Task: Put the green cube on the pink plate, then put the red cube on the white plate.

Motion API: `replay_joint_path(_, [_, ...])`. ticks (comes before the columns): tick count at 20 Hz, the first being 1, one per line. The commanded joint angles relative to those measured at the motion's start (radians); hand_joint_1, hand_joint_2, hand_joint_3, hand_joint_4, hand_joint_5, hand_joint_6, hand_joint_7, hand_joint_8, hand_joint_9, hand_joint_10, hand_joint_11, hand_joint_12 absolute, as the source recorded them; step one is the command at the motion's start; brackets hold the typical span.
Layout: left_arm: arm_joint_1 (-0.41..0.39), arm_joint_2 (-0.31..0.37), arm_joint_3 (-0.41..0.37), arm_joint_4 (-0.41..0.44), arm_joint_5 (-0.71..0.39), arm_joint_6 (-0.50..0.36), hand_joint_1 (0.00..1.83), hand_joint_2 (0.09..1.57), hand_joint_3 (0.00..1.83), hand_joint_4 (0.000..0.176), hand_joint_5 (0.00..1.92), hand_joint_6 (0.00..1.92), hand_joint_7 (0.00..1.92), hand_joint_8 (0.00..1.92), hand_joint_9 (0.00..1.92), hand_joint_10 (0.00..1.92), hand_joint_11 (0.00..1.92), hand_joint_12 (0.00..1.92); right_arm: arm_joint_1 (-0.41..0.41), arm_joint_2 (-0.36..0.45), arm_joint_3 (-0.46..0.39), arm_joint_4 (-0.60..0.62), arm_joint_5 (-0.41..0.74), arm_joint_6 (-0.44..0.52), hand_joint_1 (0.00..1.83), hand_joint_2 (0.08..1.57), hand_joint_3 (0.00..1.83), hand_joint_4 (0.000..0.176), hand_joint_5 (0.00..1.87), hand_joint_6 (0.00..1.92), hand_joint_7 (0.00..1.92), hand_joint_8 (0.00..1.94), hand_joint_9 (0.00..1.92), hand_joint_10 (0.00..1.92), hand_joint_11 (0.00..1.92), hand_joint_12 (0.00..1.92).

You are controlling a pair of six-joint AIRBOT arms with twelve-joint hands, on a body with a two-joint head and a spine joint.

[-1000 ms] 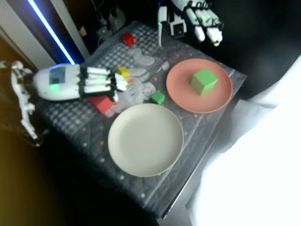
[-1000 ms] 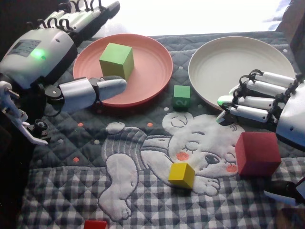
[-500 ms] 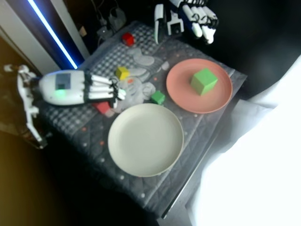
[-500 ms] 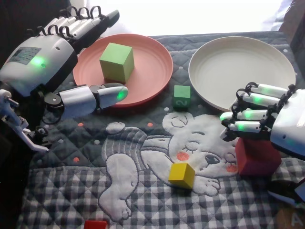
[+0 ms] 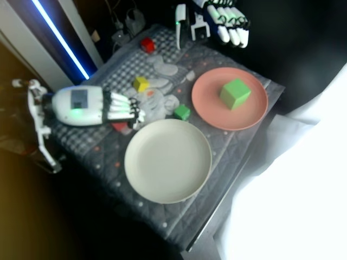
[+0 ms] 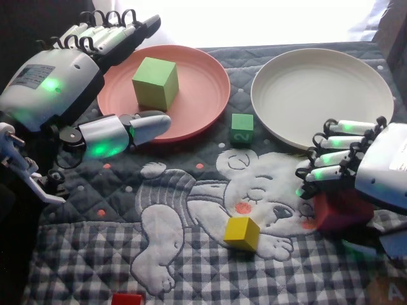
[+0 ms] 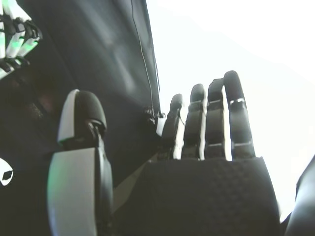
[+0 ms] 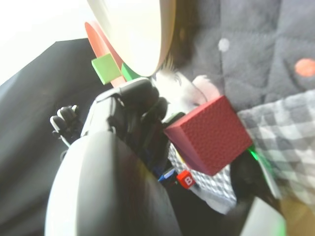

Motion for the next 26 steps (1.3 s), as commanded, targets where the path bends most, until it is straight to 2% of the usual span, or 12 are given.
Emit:
replay_joint_path(1, [-0.009,0.005,-0.002,0.013,-0.134,-0.003,0.59,1.12,0.0,0.05,0.16,0.0,0.23,0.0,0.14,0.06,0.0,0.89,0.006,-0.003,0.004,0.017,-0.078,-0.009,1.16,1.08,0.11,0.0,0.85,1.0,0.91,0.14,0.66,0.85,0.51,1.5])
replay_joint_path(2, [-0.008,0.005,-0.002,0.012,-0.135,-0.003,0.59,1.13,0.0,0.049,0.16,0.0,0.23,0.0,0.13,0.05,0.0,0.87,0.007,-0.004,0.005,0.017,-0.078,-0.009,1.21,1.14,0.03,0.0,0.93,1.14,0.87,0.89,0.76,0.86,0.56,1.51])
replay_joint_path(3, [-0.008,0.005,-0.002,0.012,-0.136,-0.003,0.58,1.14,0.0,0.054,0.17,0.0,0.23,0.0,0.13,0.05,0.0,0.87,0.008,-0.004,0.005,0.017,-0.078,-0.009,1.32,1.17,0.01,0.0,0.89,1.23,0.82,1.08,0.77,1.26,0.57,1.59])
replay_joint_path(4, [-0.006,0.005,-0.002,0.01,-0.137,-0.003,0.59,1.15,0.0,0.046,0.17,0.0,0.23,0.0,0.14,0.05,0.0,0.91,0.012,-0.004,0.005,0.017,-0.078,-0.009,1.35,1.18,0.0,0.0,0.88,1.23,0.81,1.17,0.76,1.36,0.59,1.67])
replay_joint_path(6, [-0.002,0.005,-0.003,0.004,-0.142,-0.003,0.59,1.16,0.01,0.039,0.17,0.0,0.24,0.0,0.14,0.05,0.0,0.92,0.023,-0.002,0.005,0.017,-0.078,-0.009,1.35,1.18,0.0,0.0,0.89,1.2,0.8,1.23,0.78,1.39,0.67,1.73])
replay_joint_path(8, [0.003,0.005,-0.003,-0.001,-0.146,-0.003,0.59,1.15,0.0,0.055,0.18,0.01,0.23,0.0,0.14,0.05,0.0,0.92,0.039,0.003,0.004,0.017,-0.081,-0.009,1.36,1.16,0.0,0.0,0.93,1.15,0.83,1.19,0.78,1.37,0.67,1.71])
replay_joint_path(11, [0.006,0.005,-0.003,-0.004,-0.15,-0.003,0.59,1.17,0.0,0.042,0.19,0.01,0.23,0.0,0.13,0.03,0.0,0.81,0.056,0.016,0.001,0.017,-0.108,-0.009,1.36,1.17,0.0,0.0,0.9,1.14,0.85,1.24,0.72,1.45,0.58,1.83])
replay_joint_path(15, [0.009,0.007,-0.005,-0.006,-0.16,-0.003,0.59,1.17,0.0,0.063,0.19,0.0,0.21,0.0,0.12,0.02,0.0,0.65,0.097,0.035,0.004,0.017,-0.177,-0.01,1.36,1.18,0.0,0.0,0.92,1.12,0.8,1.26,0.75,1.44,0.63,1.78])
replay_joint_path(18, [0.009,0.007,-0.005,-0.006,-0.168,-0.003,0.62,1.17,0.0,0.071,0.19,0.0,0.2,0.0,0.11,0.01,0.0,0.71,0.154,0.021,0.044,0.017,-0.181,-0.01,1.36,1.17,0.0,0.0,0.89,1.17,0.87,1.17,0.75,1.43,0.64,1.75])
replay_joint_path(20, [0.005,0.008,-0.005,-0.002,-0.174,-0.003,0.62,1.17,0.0,0.044,0.18,0.0,0.22,0.0,0.15,0.02,0.0,0.81,0.188,0.002,0.089,0.017,-0.18,-0.01,1.36,1.18,0.0,0.0,0.87,1.18,0.83,1.22,0.75,1.45,0.69,1.74])
replay_joint_path(22, [-0.002,0.008,-0.005,0.006,-0.178,-0.003,0.61,1.17,0.0,0.038,0.18,0.0,0.22,0.0,0.15,0.01,0.0,0.85,0.222,-0.021,0.134,0.017,-0.172,-0.01,1.35,1.19,0.0,0.0,0.84,1.23,0.8,1.22,0.75,1.47,0.68,1.69])
replay_joint_path(26, [-0.007,0.007,-0.008,0.024,-0.193,-0.003,0.58,1.15,0.0,0.057,0.17,0.0,0.2,0.0,0.15,0.01,0.0,0.92,0.289,-0.066,0.216,0.017,-0.089,-0.01,1.35,1.21,0.0,0.0,0.77,1.22,0.81,1.32,0.69,1.55,0.51,1.74])
